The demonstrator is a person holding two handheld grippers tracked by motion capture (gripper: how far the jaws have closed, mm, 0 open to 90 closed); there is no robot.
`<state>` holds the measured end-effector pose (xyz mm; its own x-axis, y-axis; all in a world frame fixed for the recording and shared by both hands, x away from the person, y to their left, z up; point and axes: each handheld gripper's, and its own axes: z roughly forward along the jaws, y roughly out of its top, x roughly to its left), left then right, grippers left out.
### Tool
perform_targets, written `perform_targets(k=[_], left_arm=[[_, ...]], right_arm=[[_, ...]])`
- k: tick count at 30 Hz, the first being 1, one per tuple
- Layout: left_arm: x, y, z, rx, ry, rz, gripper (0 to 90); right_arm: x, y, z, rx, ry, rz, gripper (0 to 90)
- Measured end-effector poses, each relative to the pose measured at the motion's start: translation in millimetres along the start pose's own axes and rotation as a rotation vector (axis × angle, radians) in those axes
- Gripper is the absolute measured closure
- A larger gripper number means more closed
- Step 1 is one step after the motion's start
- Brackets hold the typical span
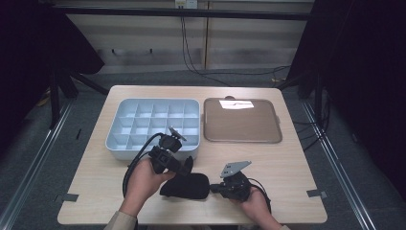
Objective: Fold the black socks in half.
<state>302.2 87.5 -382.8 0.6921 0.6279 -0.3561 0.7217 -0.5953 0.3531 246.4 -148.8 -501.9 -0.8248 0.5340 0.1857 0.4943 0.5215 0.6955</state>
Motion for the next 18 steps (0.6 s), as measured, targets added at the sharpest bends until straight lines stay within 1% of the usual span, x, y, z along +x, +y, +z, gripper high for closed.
perform_targets(k=[3,4,5,10,14,15,16,18], left_arm=[[-1.7,0.3,2.0,0.003,-0.001,0.004,81.8],[-1.5,0.5,2.4,0.006,-0.001,0.014,81.8],[-2.4,0.7,3.5,0.006,-0.005,0.008,81.8],[-4.2,1.9,9.4,0.013,-0.009,0.011,81.8],[-3.7,2.1,13.9,0.017,0.0,0.007,81.7],[-2.7,2.0,15.0,0.023,0.001,0.02,81.7],[-3.3,1.6,16.4,0.023,0.006,0.009,81.7],[-2.4,0.5,20.2,0.03,0.004,0.009,81.6]], right_arm=[[0.0,-0.2,0.2,-0.003,0.001,0.003,90.0],[0.0,-0.2,0.2,-0.003,0.001,0.003,90.0],[-0.1,-0.2,0.2,-0.003,0.001,0.003,90.0],[0.3,-0.2,0.6,-0.006,0.0,0.003,90.0],[0.4,-0.3,0.5,-0.007,-0.001,0.003,90.0],[0.5,-0.2,0.5,-0.006,-0.002,0.003,90.0],[0.6,-0.2,0.5,-0.006,-0.002,0.003,90.0],[0.5,-0.2,0.3,-0.004,-0.004,0.003,90.0]])
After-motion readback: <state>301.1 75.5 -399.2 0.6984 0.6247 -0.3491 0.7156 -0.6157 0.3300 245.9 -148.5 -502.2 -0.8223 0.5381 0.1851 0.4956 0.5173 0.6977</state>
